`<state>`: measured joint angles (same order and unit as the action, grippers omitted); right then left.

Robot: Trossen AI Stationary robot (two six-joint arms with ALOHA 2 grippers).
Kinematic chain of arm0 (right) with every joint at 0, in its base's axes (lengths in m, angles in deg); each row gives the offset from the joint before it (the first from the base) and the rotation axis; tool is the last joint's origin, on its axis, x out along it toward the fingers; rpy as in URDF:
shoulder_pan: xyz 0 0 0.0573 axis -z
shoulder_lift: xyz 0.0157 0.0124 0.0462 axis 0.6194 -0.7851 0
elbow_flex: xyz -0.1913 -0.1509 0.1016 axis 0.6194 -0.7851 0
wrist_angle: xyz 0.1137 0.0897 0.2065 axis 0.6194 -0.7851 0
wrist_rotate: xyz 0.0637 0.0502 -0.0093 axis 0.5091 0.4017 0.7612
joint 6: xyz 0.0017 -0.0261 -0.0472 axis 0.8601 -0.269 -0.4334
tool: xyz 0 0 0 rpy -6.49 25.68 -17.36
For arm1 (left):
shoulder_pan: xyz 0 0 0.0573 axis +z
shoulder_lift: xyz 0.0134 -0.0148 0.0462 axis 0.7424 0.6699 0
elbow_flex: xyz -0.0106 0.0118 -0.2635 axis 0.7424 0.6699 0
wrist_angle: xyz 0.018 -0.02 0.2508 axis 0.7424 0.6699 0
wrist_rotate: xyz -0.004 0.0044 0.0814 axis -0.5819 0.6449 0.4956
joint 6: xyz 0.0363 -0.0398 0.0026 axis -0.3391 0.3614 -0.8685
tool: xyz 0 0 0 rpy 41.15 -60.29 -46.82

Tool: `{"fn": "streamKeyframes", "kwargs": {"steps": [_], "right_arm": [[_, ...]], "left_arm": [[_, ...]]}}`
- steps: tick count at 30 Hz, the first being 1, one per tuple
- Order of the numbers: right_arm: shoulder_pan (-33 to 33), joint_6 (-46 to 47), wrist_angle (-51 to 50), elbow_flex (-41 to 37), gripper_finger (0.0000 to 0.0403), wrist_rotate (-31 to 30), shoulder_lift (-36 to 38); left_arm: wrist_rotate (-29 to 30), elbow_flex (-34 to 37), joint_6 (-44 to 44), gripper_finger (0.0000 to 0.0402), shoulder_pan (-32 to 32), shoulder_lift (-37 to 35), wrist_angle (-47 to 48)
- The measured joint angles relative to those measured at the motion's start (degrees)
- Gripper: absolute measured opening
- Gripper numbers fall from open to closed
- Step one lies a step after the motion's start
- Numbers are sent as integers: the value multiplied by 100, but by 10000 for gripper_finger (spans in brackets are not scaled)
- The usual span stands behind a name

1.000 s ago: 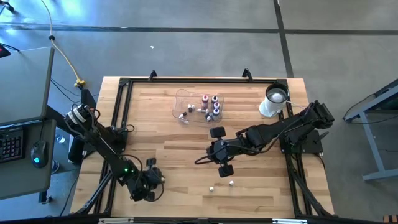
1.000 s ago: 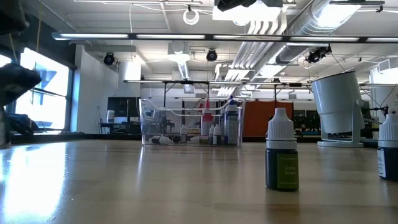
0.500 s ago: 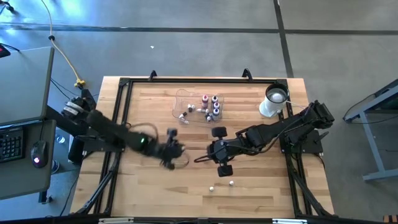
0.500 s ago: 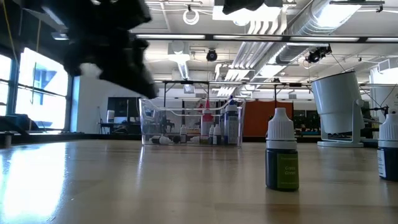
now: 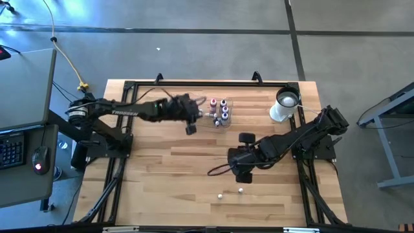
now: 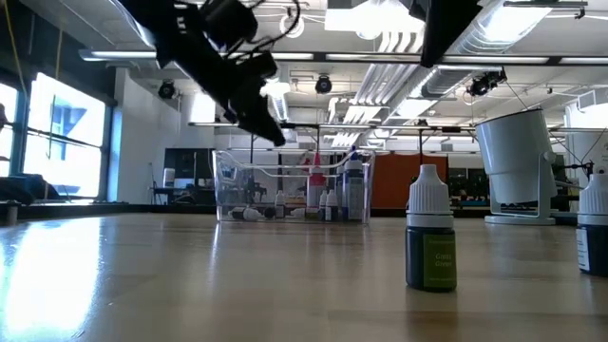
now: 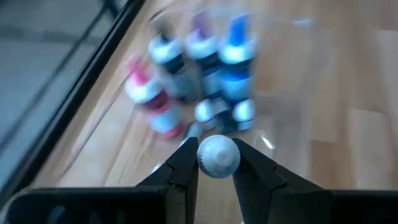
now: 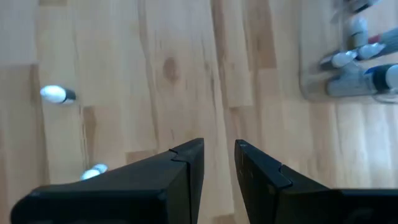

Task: Pick & Place food coloring
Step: Put the small blue food coloring bottle into the transparent bin

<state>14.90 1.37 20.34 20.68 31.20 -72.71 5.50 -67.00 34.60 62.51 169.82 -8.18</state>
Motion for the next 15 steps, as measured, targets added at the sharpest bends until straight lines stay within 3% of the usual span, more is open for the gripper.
{"fn": "streamKeyframes", "kwargs": {"steps": [6, 15], "right_arm": [[-151, 99, 121, 0, 83, -205, 0], [-131, -952, 250, 0, 83, -63, -32]], "left_arm": [[-245, 0, 1053, 76, 637, 340, 42], [-80, 0, 882, 87, 680, 959, -192]]}}
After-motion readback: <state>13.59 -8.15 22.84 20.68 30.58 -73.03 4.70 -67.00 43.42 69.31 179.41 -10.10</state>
